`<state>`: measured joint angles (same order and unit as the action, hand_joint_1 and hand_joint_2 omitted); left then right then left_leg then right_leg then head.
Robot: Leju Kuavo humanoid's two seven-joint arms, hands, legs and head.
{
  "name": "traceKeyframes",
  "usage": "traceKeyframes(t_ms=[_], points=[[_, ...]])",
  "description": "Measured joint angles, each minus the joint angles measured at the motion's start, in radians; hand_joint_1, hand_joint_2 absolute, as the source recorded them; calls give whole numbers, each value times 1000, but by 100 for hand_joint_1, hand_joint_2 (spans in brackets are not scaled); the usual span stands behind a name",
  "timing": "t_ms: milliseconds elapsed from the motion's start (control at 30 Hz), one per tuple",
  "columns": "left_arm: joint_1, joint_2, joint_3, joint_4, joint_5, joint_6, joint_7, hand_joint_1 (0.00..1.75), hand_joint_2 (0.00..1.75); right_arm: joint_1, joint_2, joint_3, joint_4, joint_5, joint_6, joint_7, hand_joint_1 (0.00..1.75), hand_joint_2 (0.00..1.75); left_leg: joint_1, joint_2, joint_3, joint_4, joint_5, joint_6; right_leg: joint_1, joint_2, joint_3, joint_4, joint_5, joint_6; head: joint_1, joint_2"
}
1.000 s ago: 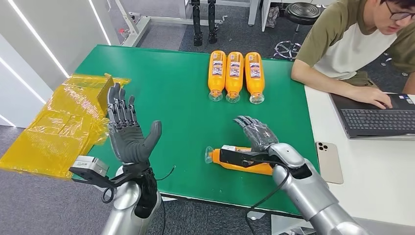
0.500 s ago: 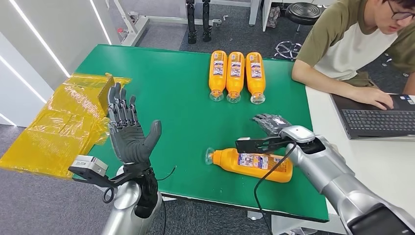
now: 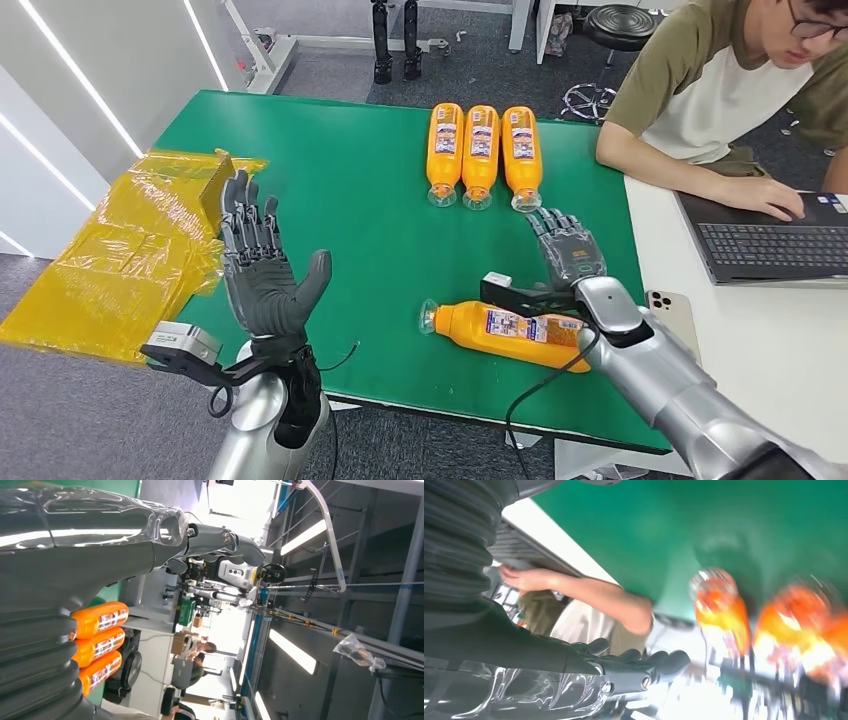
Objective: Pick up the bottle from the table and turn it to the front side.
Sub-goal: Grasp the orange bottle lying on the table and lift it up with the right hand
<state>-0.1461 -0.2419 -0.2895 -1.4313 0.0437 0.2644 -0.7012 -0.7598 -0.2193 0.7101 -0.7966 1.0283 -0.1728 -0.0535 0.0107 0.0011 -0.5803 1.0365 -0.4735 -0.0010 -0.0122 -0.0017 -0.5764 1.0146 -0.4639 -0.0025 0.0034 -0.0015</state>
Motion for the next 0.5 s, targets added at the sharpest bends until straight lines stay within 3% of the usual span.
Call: traceKeyframes(t_ms=[133, 300, 500], points=[[1, 0, 0, -3, -3, -1, 0, 0, 175, 51, 18, -7, -71, -60, -22, -50, 0, 175, 0, 0, 0, 0, 0, 0, 0, 0, -1, 0, 0, 0, 0, 0], [1, 0, 0, -3, -2, -7, 0, 0, 175, 74, 37, -15, -114, -139, 56, -126, 0, 175, 0, 0, 0, 0, 0, 0, 0, 0, 0, 0, 0, 0, 0, 0], [1, 0, 1, -3, -2, -15, 0, 0, 175, 75, 48, -16, -117, -275, 216, -229, 0, 175, 0, 0, 0, 0, 0, 0, 0, 0, 0, 0, 0, 0, 0, 0]])
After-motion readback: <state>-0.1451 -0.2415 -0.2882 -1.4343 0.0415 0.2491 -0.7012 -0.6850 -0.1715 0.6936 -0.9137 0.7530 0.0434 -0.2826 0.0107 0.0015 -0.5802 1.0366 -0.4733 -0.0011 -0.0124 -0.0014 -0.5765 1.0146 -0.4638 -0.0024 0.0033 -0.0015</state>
